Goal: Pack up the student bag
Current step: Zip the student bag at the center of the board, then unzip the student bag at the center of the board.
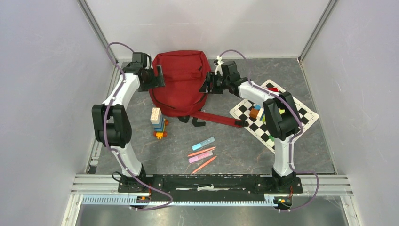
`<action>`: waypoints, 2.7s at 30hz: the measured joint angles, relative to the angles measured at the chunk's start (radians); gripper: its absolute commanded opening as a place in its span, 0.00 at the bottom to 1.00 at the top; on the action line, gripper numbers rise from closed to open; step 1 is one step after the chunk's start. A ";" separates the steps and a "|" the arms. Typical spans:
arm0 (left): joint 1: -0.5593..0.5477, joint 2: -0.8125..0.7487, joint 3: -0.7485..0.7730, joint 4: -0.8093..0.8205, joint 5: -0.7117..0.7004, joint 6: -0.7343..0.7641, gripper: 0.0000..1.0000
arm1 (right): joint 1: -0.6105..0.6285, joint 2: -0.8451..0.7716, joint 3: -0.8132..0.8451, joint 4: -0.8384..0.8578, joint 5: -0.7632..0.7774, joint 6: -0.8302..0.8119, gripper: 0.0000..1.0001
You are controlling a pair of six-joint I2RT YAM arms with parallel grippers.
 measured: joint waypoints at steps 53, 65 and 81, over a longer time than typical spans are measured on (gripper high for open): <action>-0.038 0.179 0.112 0.148 0.243 -0.213 0.94 | -0.148 0.191 0.272 0.132 0.118 0.026 0.64; -0.036 0.309 0.198 0.174 0.269 -0.224 0.10 | -0.112 0.191 0.233 0.124 0.131 0.048 0.33; -0.098 0.049 -0.158 0.272 0.377 -0.099 0.17 | -0.127 0.195 0.243 0.090 0.151 -0.024 0.00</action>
